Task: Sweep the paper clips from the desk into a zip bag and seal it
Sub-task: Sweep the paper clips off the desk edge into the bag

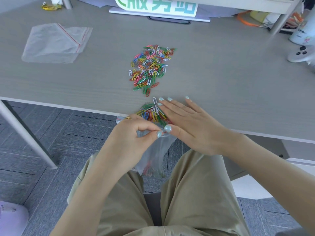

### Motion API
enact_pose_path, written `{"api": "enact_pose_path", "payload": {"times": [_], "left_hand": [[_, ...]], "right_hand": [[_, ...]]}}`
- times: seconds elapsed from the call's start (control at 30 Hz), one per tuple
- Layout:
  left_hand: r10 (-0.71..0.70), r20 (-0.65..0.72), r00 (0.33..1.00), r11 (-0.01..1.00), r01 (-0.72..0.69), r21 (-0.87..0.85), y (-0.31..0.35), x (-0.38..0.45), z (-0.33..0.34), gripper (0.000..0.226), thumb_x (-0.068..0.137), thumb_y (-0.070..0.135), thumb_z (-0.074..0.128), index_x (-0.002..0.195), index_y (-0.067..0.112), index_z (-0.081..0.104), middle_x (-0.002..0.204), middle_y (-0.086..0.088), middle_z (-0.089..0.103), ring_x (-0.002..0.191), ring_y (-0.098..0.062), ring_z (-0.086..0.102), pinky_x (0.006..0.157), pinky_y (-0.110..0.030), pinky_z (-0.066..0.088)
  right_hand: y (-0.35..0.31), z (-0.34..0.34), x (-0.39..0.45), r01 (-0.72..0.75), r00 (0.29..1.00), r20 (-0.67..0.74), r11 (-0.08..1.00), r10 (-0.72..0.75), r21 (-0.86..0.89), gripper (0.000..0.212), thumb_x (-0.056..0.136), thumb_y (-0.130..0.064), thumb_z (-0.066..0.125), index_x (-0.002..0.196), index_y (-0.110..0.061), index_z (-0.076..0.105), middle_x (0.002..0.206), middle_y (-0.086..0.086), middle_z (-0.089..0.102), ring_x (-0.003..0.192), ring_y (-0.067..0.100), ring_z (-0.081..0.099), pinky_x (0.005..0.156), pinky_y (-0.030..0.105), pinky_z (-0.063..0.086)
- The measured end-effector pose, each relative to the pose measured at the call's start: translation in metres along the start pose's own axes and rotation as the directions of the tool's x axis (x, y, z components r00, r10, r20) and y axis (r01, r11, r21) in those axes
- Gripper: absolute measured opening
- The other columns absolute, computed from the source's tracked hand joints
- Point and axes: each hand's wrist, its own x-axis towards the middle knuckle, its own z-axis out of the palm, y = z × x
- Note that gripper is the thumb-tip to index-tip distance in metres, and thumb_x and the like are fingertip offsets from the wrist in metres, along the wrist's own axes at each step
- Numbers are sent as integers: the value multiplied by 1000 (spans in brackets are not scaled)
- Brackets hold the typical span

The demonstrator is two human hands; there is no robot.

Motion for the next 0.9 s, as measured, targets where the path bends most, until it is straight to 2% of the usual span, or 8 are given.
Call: {"api": "enact_pose_path", "payload": {"times": [0.1,0.23,0.4,0.43,0.53,0.73,0.8,0.9], "left_hand": [[7,-1,1000,1000,-7,10,-1,0,-2,10,77,25,64,75,32,70,89,8,62,87,4,54,71,0,33],[10,-13,1000,1000,-10,5,0,0,-4,13,77,22,64,72,33,69,86,12,62,87,6,53,71,2,32],[-5,-10,1000,1000,5,-2,-1,-2,-2,12,77,21,64,74,30,70,85,14,62,88,8,52,71,4,30],[-6,-12,1000,1000,6,-5,-2,-2,-2,12,77,21,64,74,30,70,85,14,62,88,8,52,70,4,30],[-10,-18,1000,1000,10,-5,-2,-1,-3,10,78,22,64,77,28,71,85,15,62,87,9,52,70,3,31],[-10,-31,999,1000,10,-11,-3,0,-2,9,77,20,64,78,25,72,87,16,61,91,7,52,71,4,30],[-12,-34,999,1000,12,-18,-2,-1,-2,9,77,20,65,78,26,72,88,15,60,90,8,52,71,5,30],[-17,-34,999,1000,16,-18,-2,-1,-3,9,77,21,65,76,28,71,90,15,61,89,10,52,72,4,31]], "right_hand": [[-2,2,2,52,998,-24,998,-50,48,75,81,-57,-6,147,-23,3,156,-11,-2,141,-1,-11,114,28,-14],[5,-1,25,-7,999,-40,941,21,337,61,92,-53,9,146,-25,14,156,-13,8,141,-5,-1,116,22,-6],[-4,-8,46,-19,1000,0,847,22,532,46,99,-38,19,140,-25,35,150,-13,29,129,-16,16,107,4,0],[-5,-8,46,-9,1000,-1,821,12,570,45,99,-37,20,138,-25,40,148,-13,34,128,-16,19,108,5,3],[-6,-8,42,-5,1000,-3,752,9,659,49,94,-44,21,129,-27,51,141,-15,45,131,-7,31,115,21,15],[-6,-5,29,17,1000,-25,620,5,785,50,92,-42,25,117,-18,62,129,-7,57,124,0,46,112,32,30],[-6,-4,26,23,999,-39,565,16,825,50,93,-42,26,112,-16,65,122,-6,62,119,1,52,109,31,34],[-4,-6,25,19,997,-54,472,61,882,53,93,-39,25,102,-11,69,109,1,69,106,4,61,99,20,42]]}}
